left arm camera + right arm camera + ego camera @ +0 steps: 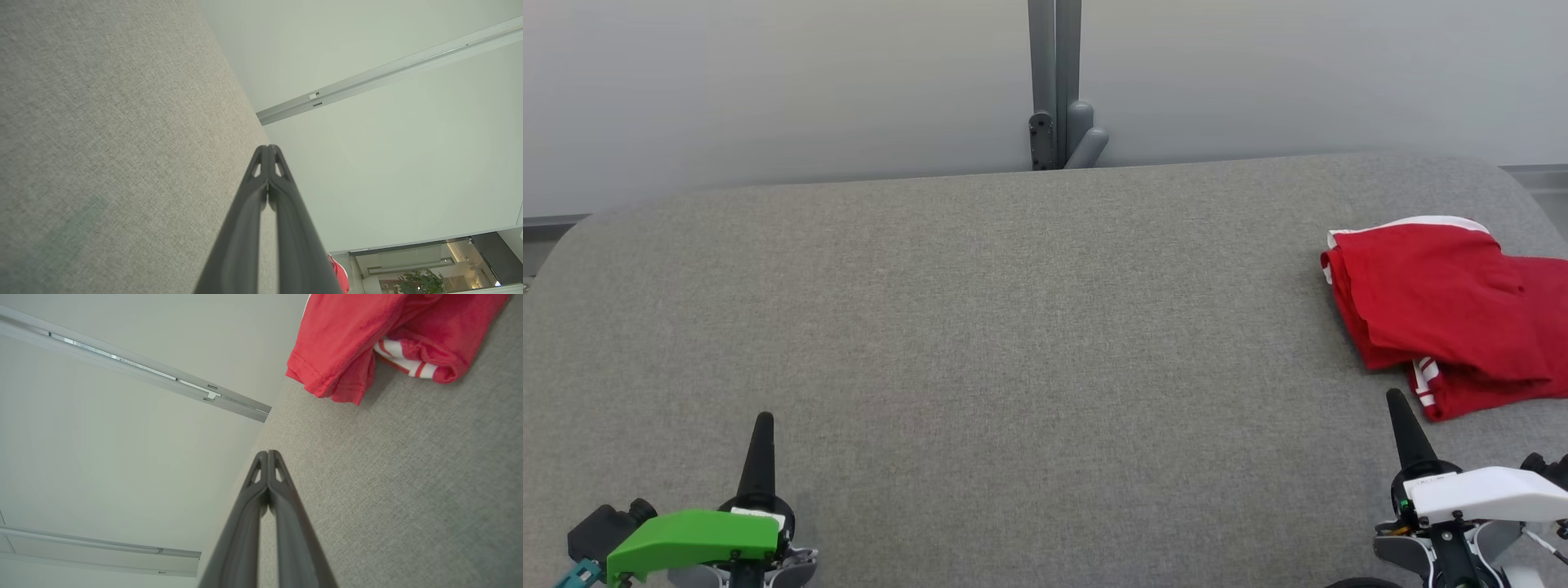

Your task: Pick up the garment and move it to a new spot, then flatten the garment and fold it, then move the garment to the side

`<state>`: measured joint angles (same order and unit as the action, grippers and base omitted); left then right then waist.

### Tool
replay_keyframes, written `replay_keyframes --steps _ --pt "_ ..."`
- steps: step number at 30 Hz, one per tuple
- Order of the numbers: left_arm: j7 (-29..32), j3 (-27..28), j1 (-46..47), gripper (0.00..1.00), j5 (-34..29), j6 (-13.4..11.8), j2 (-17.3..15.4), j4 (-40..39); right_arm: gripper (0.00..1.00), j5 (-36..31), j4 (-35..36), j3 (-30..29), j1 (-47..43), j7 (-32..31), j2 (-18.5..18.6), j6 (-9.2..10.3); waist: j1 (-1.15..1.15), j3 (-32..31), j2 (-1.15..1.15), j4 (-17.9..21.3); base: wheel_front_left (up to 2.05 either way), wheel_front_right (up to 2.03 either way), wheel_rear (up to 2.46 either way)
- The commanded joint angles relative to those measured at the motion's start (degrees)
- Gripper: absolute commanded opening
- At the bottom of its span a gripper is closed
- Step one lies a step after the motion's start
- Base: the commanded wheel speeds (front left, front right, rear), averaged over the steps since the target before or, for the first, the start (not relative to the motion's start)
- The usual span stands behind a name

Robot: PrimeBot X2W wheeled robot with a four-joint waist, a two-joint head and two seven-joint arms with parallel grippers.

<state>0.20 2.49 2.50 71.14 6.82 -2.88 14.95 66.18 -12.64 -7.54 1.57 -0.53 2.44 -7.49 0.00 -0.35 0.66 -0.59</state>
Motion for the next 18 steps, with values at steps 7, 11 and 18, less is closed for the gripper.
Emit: replay_keyframes --steps 7,11,18 --pt "1.37 0.94 1.97 0.00 4.88 0.37 -0.48 -0.65 0.00 6.03 -0.01 0.15 1.78 -1.51 0.40 -0.02 0.00 0.09 -0.44 0.10 0.00 0.00 0.00" --pt "1.78 1.14 2.18 0.00 6.43 0.39 -0.47 -0.68 0.00 7.69 -0.10 0.18 2.01 -1.90 0.42 -0.02 0.00 0.12 -0.46 0.14 0.00 0.00 0.00" --pt "2.75 1.66 2.54 0.00 9.53 0.49 -0.47 -0.72 0.00 11.50 -0.28 0.26 2.63 -2.78 0.46 -0.02 0.00 0.19 -0.49 0.22 0.00 0.00 0.00"
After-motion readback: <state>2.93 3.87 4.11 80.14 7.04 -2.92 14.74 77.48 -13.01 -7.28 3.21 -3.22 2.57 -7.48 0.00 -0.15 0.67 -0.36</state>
